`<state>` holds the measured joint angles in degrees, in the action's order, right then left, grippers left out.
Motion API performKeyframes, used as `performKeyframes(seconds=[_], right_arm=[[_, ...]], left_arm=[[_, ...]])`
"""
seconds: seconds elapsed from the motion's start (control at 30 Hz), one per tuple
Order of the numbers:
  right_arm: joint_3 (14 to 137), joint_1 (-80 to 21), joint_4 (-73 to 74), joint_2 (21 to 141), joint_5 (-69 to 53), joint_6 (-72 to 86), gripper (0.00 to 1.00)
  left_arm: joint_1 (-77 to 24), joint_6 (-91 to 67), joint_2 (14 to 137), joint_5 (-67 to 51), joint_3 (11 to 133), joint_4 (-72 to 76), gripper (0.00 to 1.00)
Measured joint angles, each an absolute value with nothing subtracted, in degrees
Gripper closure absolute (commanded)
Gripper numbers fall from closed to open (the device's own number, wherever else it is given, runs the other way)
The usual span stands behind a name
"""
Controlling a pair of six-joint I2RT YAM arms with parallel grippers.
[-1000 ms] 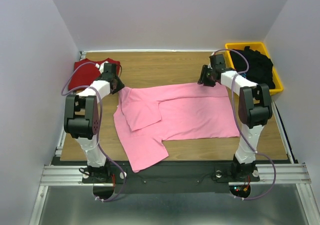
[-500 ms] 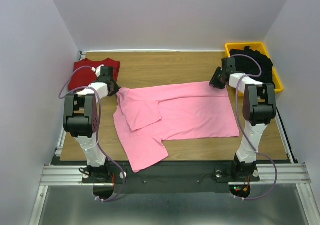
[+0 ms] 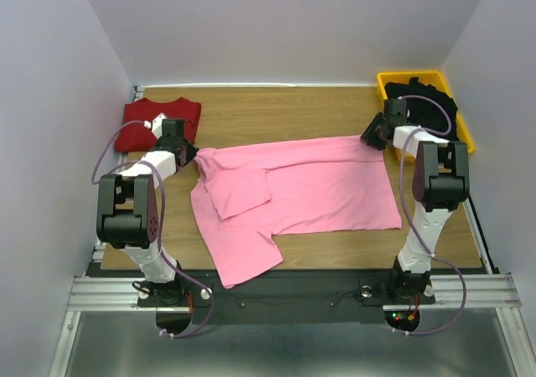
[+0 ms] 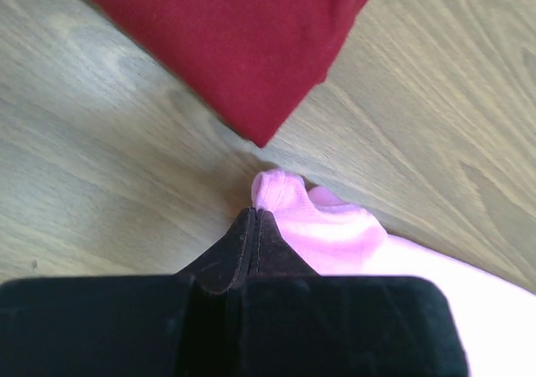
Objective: Fold and stack the t-shirts
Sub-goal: Fold the tshirt
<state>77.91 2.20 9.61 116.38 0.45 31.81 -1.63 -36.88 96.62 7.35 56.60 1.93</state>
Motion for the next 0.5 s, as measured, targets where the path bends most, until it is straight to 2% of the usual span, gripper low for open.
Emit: performKeyframes(seconds=[0.03,0.07,0.23,0.3,0.5], right_arm=[[77.9,2.3,9.7,116.4,0.4,31.8,0.58],[77.9,2.3,9.7,116.3,0.4,31.7,0.58],[78.0,2.3,10.2,116.0,-0.1,29.4,0.58],[78.1,2.4,10.8,115.9,-0.3,28.0,0.58],[78.6,2.9,11.7,115.7,-1.6,25.0,0.58]], left_arm=[[-1.9,-37.1,96.1,7.4,56.2,2.2,0.87],[-2.2,-37.5,95.6,7.4,55.8,2.5,0.75],[-2.9,-37.6,95.4,8.0,55.8,3.2,0.44],[-2.9,-37.5,95.5,8.3,56.2,3.1,0.41],[-2.9,-36.4,99.4,7.9,62.8,2.3,0.39]])
